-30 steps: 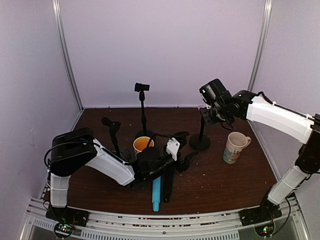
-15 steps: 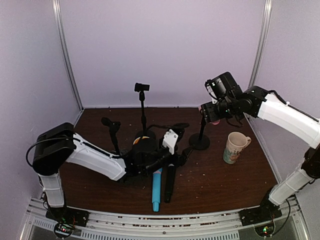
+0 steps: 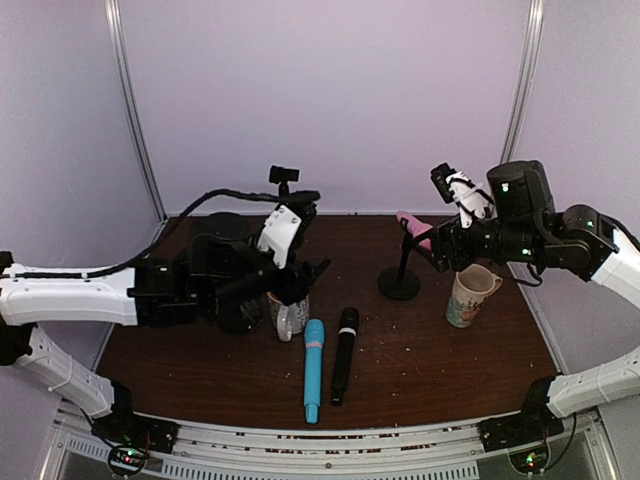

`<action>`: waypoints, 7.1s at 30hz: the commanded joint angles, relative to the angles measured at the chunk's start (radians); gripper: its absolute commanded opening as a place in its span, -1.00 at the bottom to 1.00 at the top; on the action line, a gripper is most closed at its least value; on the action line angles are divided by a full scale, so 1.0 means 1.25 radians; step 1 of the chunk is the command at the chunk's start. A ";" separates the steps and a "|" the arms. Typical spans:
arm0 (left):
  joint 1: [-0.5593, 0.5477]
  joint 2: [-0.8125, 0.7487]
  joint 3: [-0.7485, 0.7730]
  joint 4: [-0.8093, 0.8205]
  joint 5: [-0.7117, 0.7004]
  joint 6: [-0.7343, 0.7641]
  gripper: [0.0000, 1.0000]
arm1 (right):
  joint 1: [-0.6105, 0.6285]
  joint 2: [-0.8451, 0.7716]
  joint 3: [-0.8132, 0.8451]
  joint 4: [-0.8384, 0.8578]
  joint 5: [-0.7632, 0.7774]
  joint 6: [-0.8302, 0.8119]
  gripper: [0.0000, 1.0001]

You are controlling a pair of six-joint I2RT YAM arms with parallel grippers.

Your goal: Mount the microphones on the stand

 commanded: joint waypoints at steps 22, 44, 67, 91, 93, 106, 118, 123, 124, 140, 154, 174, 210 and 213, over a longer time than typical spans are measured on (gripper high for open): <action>0.269 -0.288 -0.686 0.426 -0.014 -0.135 0.19 | 0.071 -0.037 -0.246 0.306 -0.190 -0.011 0.26; 0.465 0.156 -0.552 0.834 0.149 0.004 -0.53 | 0.090 0.032 -0.204 0.330 -0.246 -0.022 0.28; 0.246 -0.315 -0.359 0.194 0.312 0.050 -1.00 | 0.117 -0.011 -0.207 0.323 -0.227 0.000 0.25; 0.038 0.347 0.015 0.544 0.553 0.050 -1.00 | 0.096 -0.298 -0.336 -0.056 0.194 0.171 0.30; 0.037 0.398 0.045 0.565 0.571 0.042 -1.00 | 0.094 -0.319 -0.333 -0.068 0.207 0.178 0.30; 0.014 0.603 0.155 0.609 0.597 0.091 -1.00 | 0.092 -0.354 -0.354 -0.076 0.193 0.199 0.29; 0.014 0.636 -0.016 0.841 0.467 0.033 0.96 | 0.092 -0.296 -0.363 -0.008 0.168 0.201 0.30; 0.014 0.654 -0.044 0.906 0.435 -0.009 0.96 | 0.092 -0.287 -0.377 0.017 0.152 0.204 0.29; 0.014 0.658 -0.047 0.923 0.417 -0.024 0.96 | 0.092 -0.287 -0.380 0.019 0.150 0.205 0.29; 0.014 0.719 -0.008 0.886 0.464 0.023 0.18 | 0.092 -0.296 -0.386 0.022 0.143 0.214 0.29; 0.014 0.744 0.044 0.870 0.493 0.033 -0.29 | 0.092 -0.298 -0.377 0.019 0.131 0.220 0.29; 0.024 0.588 0.009 0.819 0.602 -0.004 -1.00 | 0.092 -0.387 -0.321 -0.004 0.047 0.168 0.29; -0.062 0.204 -0.040 0.213 0.407 -0.311 -1.00 | 0.108 -0.095 -0.252 0.470 -0.099 0.209 -0.45; -0.067 0.204 -0.078 0.232 0.397 -0.325 -1.00 | 0.095 -0.089 -0.203 0.446 -0.080 0.188 -0.60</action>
